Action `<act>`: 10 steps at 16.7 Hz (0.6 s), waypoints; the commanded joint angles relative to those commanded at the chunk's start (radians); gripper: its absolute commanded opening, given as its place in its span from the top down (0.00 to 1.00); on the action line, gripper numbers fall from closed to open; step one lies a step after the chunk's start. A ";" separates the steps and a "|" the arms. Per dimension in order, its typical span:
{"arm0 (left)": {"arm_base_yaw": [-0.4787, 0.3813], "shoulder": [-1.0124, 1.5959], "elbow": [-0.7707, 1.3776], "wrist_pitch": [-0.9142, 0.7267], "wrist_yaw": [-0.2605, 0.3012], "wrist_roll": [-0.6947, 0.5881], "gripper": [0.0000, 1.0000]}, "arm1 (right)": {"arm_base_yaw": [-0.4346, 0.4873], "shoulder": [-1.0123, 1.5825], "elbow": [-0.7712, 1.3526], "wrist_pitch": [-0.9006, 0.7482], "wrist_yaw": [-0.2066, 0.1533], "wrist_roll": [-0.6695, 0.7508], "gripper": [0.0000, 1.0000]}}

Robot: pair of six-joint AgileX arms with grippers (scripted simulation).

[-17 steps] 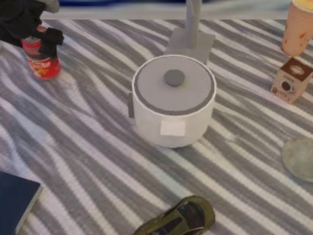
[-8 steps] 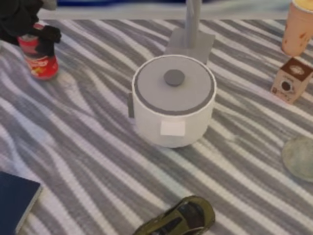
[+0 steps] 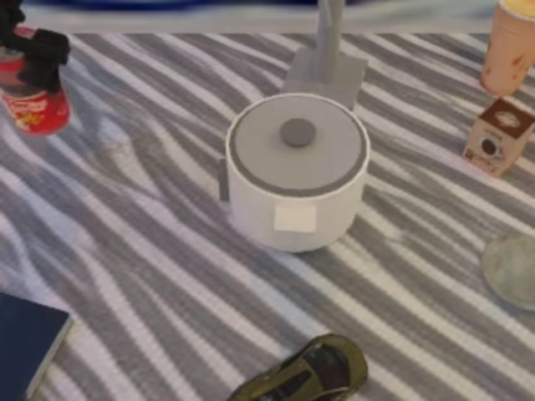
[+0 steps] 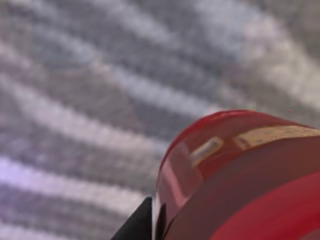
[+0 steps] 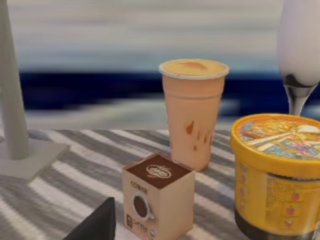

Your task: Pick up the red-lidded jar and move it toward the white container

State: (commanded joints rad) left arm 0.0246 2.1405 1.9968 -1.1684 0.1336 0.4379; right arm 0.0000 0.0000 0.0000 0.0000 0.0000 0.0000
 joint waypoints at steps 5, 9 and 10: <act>0.004 -0.055 -0.054 -0.001 -0.001 0.001 1.00 | 0.000 0.000 0.000 0.000 0.000 0.000 0.00; -0.021 -0.061 -0.075 0.016 -0.014 -0.034 1.00 | 0.000 0.000 0.000 0.000 0.000 0.000 0.00; -0.037 -0.069 -0.096 0.031 -0.024 -0.067 1.00 | 0.000 0.000 0.000 0.000 0.000 0.000 0.00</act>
State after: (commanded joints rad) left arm -0.0128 2.0719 1.9006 -1.1378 0.1093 0.3710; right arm 0.0000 0.0000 0.0000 0.0000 0.0000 0.0000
